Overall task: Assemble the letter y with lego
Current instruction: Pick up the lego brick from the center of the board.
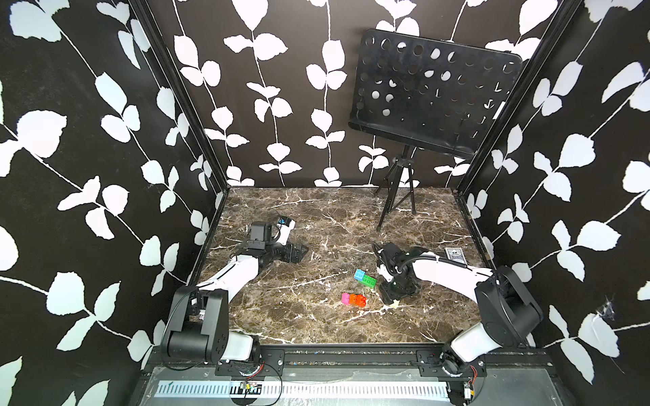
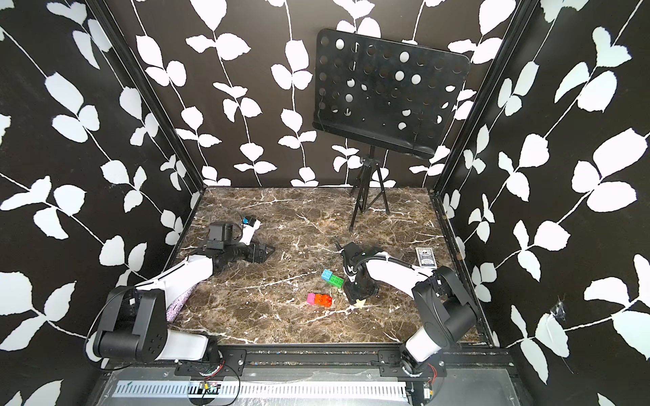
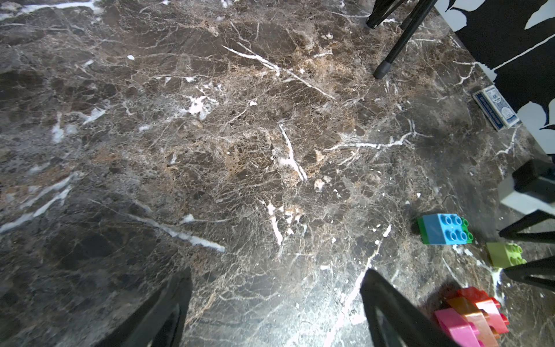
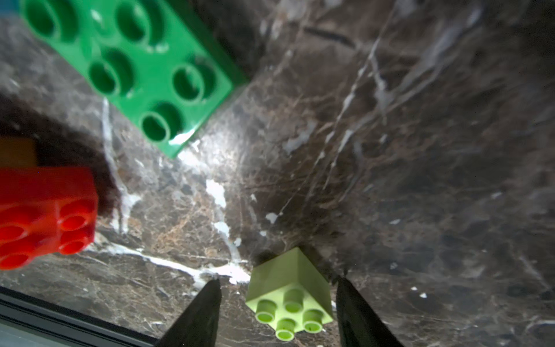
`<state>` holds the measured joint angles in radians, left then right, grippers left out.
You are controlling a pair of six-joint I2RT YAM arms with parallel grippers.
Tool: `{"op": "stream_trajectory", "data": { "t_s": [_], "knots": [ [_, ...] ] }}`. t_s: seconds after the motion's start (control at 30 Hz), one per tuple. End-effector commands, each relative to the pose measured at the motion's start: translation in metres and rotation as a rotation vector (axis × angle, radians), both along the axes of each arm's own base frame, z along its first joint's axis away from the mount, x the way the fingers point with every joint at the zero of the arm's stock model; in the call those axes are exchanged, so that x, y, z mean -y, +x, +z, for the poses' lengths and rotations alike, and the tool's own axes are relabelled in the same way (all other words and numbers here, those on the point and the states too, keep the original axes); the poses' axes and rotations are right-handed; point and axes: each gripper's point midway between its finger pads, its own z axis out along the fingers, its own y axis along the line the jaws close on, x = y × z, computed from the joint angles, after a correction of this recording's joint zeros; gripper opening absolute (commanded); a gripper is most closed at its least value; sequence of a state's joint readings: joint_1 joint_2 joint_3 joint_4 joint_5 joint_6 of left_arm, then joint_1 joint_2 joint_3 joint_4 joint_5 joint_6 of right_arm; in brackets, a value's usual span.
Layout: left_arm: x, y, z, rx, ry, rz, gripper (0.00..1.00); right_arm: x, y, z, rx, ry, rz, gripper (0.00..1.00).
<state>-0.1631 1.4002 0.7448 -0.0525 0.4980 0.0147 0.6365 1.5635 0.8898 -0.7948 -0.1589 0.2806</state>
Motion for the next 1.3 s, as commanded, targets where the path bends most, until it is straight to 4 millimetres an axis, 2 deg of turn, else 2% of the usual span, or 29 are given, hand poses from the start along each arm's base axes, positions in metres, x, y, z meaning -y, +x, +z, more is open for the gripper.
{"op": "stream_trajectory", "data": {
  "t_s": [0.0, 0.3, 0.5, 0.67, 0.8, 0.93, 1.03, 1.27],
  "knots": [
    [0.002, -0.002, 0.002, 0.007, -0.008, -0.007, 0.90, 0.003, -0.013, -0.003, -0.040, -0.031, -0.005, 0.57],
    [0.002, -0.002, 0.001, 0.006, -0.008, -0.007, 0.90, 0.011, -0.014, -0.007, -0.024, -0.113, 0.004, 0.40],
    [0.002, -0.002, 0.002, 0.008, -0.008, -0.007, 0.90, 0.011, -0.012, -0.012, -0.029, -0.134, 0.012, 0.37],
    [0.001, -0.002, 0.002, 0.008, -0.007, -0.006, 0.90, 0.011, -0.002, -0.003, 0.019, -0.151, 0.043, 0.31],
    [0.006, -0.004, 0.004, 0.003, -0.032, -0.022, 0.90, 0.004, 0.025, 0.033, 0.169, -0.119, 0.155, 0.28],
    [0.024, -0.014, 0.011, -0.006, -0.125, -0.096, 0.89, -0.013, 0.050, 0.057, 0.256, -0.092, 0.357, 0.27],
    [0.034, -0.020, 0.017, -0.007, -0.172, -0.141, 0.89, -0.019, 0.061, 0.062, 0.263, -0.111, 0.516, 0.26],
    [0.032, -0.019, 0.011, -0.010, -0.146, -0.132, 0.89, -0.037, 0.065, 0.042, 0.150, -0.095, 0.680, 0.27]
  ]
}}
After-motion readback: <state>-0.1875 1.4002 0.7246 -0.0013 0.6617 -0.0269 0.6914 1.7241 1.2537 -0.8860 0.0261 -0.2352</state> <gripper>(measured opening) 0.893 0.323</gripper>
